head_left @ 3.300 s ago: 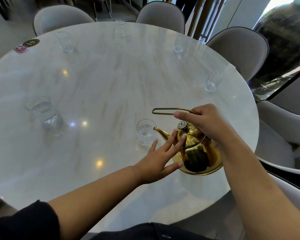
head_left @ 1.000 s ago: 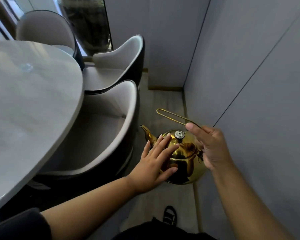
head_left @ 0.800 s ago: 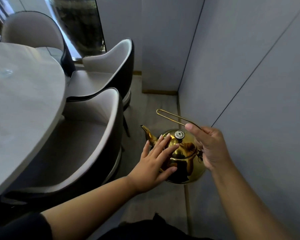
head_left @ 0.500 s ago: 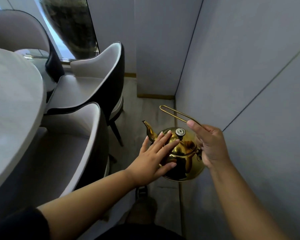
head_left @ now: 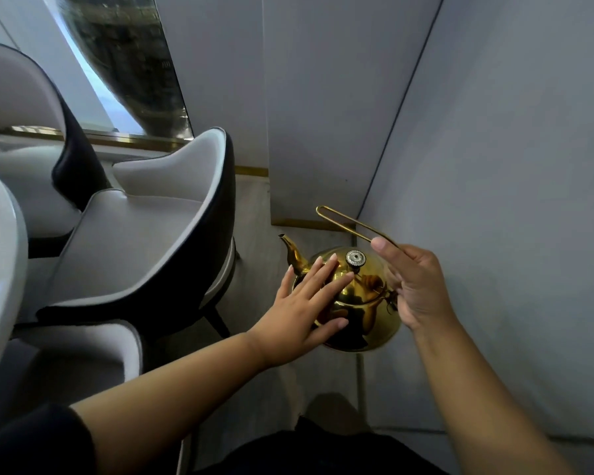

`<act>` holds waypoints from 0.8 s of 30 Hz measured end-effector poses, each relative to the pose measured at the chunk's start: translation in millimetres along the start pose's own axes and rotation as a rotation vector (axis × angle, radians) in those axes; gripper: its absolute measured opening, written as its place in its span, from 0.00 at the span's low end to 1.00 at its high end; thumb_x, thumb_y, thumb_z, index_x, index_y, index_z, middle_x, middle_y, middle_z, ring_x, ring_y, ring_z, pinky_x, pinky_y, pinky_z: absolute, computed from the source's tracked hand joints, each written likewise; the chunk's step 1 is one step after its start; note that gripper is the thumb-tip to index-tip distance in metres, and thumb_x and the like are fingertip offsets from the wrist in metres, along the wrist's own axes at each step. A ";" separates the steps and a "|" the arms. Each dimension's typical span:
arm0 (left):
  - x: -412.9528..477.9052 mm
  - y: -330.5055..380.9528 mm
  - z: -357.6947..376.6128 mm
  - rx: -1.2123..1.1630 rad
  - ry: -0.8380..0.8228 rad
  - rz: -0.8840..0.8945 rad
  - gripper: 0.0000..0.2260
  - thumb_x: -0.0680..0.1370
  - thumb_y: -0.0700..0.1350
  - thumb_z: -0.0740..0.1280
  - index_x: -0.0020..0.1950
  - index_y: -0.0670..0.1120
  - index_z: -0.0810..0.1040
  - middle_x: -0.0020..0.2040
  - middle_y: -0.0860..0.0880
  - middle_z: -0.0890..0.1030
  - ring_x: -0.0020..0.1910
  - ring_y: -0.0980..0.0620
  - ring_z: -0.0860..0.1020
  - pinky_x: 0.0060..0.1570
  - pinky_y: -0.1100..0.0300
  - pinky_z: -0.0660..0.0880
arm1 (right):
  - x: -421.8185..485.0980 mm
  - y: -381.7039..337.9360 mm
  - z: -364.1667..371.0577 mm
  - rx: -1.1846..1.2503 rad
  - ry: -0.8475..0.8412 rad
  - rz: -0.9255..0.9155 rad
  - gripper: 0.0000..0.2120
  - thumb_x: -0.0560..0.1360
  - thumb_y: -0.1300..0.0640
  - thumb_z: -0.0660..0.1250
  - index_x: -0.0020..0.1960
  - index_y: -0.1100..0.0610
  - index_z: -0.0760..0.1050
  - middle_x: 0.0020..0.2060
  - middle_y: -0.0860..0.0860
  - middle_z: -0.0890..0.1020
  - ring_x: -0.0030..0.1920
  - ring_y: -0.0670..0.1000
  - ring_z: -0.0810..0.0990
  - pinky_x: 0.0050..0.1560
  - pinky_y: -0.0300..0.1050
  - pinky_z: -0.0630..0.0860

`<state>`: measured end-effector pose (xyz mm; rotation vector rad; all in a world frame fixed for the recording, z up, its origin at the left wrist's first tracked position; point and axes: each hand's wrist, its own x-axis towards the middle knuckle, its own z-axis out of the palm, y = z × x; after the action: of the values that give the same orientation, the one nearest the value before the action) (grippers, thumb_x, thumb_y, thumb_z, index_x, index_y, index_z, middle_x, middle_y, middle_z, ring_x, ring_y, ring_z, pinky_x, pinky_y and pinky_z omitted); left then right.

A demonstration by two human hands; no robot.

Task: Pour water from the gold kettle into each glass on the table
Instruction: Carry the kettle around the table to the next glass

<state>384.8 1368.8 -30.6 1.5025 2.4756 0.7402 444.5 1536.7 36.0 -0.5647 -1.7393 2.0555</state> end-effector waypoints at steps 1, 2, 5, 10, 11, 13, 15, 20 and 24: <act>16.1 -11.0 -4.0 -0.008 0.019 -0.006 0.28 0.78 0.63 0.51 0.75 0.59 0.46 0.77 0.55 0.42 0.76 0.54 0.39 0.67 0.57 0.25 | 21.6 -1.3 3.5 -0.005 -0.010 -0.008 0.25 0.69 0.56 0.73 0.18 0.52 0.65 0.15 0.43 0.64 0.18 0.42 0.60 0.26 0.33 0.65; 33.1 -22.6 -7.6 -0.014 0.040 -0.013 0.28 0.78 0.63 0.52 0.75 0.59 0.47 0.77 0.55 0.42 0.76 0.54 0.39 0.68 0.58 0.26 | 44.4 -2.2 6.8 -0.005 -0.021 -0.015 0.26 0.71 0.57 0.71 0.18 0.52 0.65 0.15 0.43 0.64 0.18 0.42 0.60 0.25 0.32 0.65; 82.7 -59.9 -17.0 -0.001 0.082 -0.034 0.27 0.78 0.63 0.51 0.75 0.60 0.46 0.77 0.55 0.43 0.76 0.54 0.40 0.68 0.57 0.27 | 113.2 -3.7 16.2 -0.010 -0.084 -0.030 0.26 0.71 0.57 0.72 0.18 0.52 0.65 0.15 0.43 0.63 0.18 0.42 0.59 0.25 0.33 0.63; 162.6 -118.8 -40.6 0.041 0.118 -0.079 0.27 0.78 0.64 0.48 0.75 0.61 0.45 0.77 0.56 0.42 0.76 0.55 0.39 0.68 0.55 0.27 | 225.4 -13.6 35.6 -0.031 -0.213 -0.022 0.23 0.65 0.52 0.71 0.18 0.52 0.64 0.15 0.43 0.62 0.18 0.43 0.59 0.25 0.34 0.63; 177.4 -129.9 -45.2 0.043 0.134 -0.100 0.27 0.78 0.64 0.49 0.75 0.61 0.45 0.77 0.56 0.42 0.76 0.55 0.38 0.68 0.55 0.27 | 247.4 -15.9 40.8 -0.040 -0.236 -0.021 0.23 0.66 0.53 0.72 0.18 0.52 0.64 0.15 0.43 0.62 0.18 0.43 0.59 0.25 0.33 0.63; 205.2 -150.7 -54.1 0.052 0.174 -0.147 0.27 0.78 0.64 0.49 0.75 0.61 0.45 0.77 0.56 0.42 0.76 0.55 0.38 0.68 0.55 0.26 | 290.8 -19.7 52.7 -0.046 -0.280 -0.018 0.24 0.66 0.53 0.74 0.18 0.52 0.64 0.15 0.43 0.62 0.18 0.43 0.58 0.24 0.33 0.63; 229.7 -170.3 -65.0 0.043 0.209 -0.188 0.27 0.78 0.64 0.49 0.75 0.60 0.46 0.77 0.55 0.43 0.76 0.55 0.38 0.69 0.54 0.27 | 331.1 -24.0 68.6 -0.047 -0.316 -0.010 0.23 0.65 0.52 0.73 0.18 0.52 0.64 0.15 0.43 0.62 0.18 0.42 0.59 0.24 0.32 0.62; 275.7 -228.0 -97.1 0.020 0.308 -0.301 0.27 0.78 0.64 0.49 0.75 0.59 0.49 0.78 0.53 0.45 0.76 0.52 0.40 0.71 0.48 0.32 | 421.4 -24.7 120.7 -0.034 -0.400 -0.008 0.24 0.67 0.55 0.73 0.17 0.52 0.66 0.15 0.42 0.63 0.18 0.42 0.59 0.23 0.32 0.61; 301.3 -279.7 -123.3 0.016 0.381 -0.349 0.27 0.78 0.64 0.49 0.75 0.60 0.49 0.77 0.54 0.45 0.76 0.51 0.40 0.71 0.46 0.33 | 480.3 -20.7 167.5 -0.028 -0.475 -0.006 0.22 0.66 0.53 0.72 0.18 0.52 0.67 0.15 0.43 0.64 0.18 0.42 0.60 0.24 0.33 0.63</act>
<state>-28.7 1483.6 -22.6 0.9573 2.9117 1.0137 -49.7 1657.2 55.3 -0.0743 -2.0171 2.2969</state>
